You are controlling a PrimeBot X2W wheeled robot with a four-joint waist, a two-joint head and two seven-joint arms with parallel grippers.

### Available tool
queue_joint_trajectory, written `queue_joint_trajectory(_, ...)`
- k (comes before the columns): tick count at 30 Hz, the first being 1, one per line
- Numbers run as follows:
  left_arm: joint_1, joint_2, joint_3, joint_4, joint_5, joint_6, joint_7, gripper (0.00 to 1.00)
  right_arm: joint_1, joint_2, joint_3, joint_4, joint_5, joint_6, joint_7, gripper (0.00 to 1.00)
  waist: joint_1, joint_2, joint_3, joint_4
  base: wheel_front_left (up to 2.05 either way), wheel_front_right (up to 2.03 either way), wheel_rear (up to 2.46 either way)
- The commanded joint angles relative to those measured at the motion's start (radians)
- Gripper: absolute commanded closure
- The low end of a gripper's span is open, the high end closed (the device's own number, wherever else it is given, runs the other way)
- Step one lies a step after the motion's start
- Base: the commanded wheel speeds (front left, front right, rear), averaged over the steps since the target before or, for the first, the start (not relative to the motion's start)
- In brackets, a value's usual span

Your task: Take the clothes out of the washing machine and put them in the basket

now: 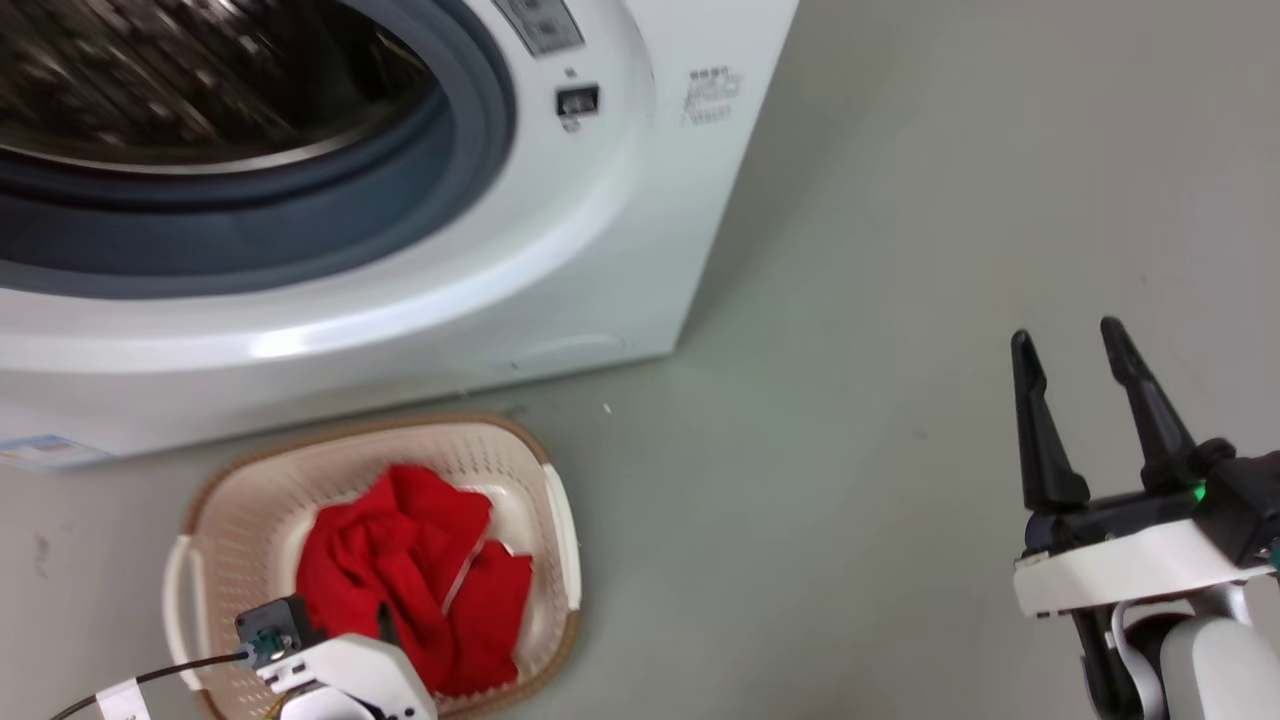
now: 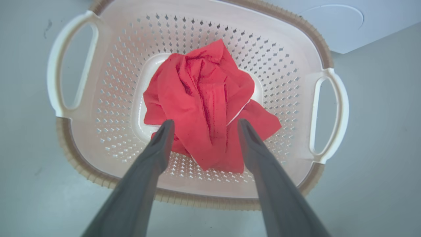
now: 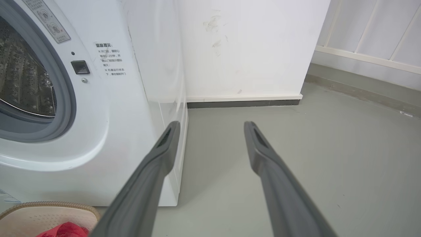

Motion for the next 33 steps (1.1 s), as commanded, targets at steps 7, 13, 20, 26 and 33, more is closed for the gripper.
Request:
queue_joint_trajectory(7, 0.062, -0.012, 0.024, -0.210, 0.057, -0.008, -0.002, 0.00, 0.065, 0.027, -0.017, -0.004, -0.028, -0.001, 0.041, 0.00, 0.0001, 0.0000, -0.189, 0.099, 0.00, 0.00, 0.00)
queue_joint_trajectory(13, 0.104, -0.022, 0.037, -0.438, 0.127, -0.013, -0.002, 0.00, 0.109, 0.041, -0.041, -0.004, -0.043, -0.001, 0.055, 0.00, 0.0001, 0.0000, -0.246, 0.133, 0.00, 0.00, 0.00)
queue_joint_trajectory(20, 0.153, -0.032, 0.023, -0.698, 0.190, -0.013, -0.002, 0.00, 0.150, 0.049, -0.064, -0.012, -0.064, -0.001, 0.070, 0.00, 0.0001, 0.0000, -0.288, 0.167, 0.00, 0.00, 0.00)
queue_joint_trajectory(26, 0.205, -0.015, -0.019, -0.872, 0.280, 0.008, -0.002, 0.00, 0.173, 0.052, -0.068, -0.021, -0.074, -0.001, 0.082, 0.00, 0.0001, 0.0000, -0.312, 0.182, 0.00, 0.00, 0.00)
queue_joint_trajectory(33, 0.269, 0.024, -0.068, -0.965, 0.354, 0.019, 0.049, 0.00, 0.202, 0.053, -0.060, -0.027, -0.097, -0.001, 0.095, 0.00, 0.0001, 0.0000, -0.348, 0.192, 0.00, 0.00, 0.00)
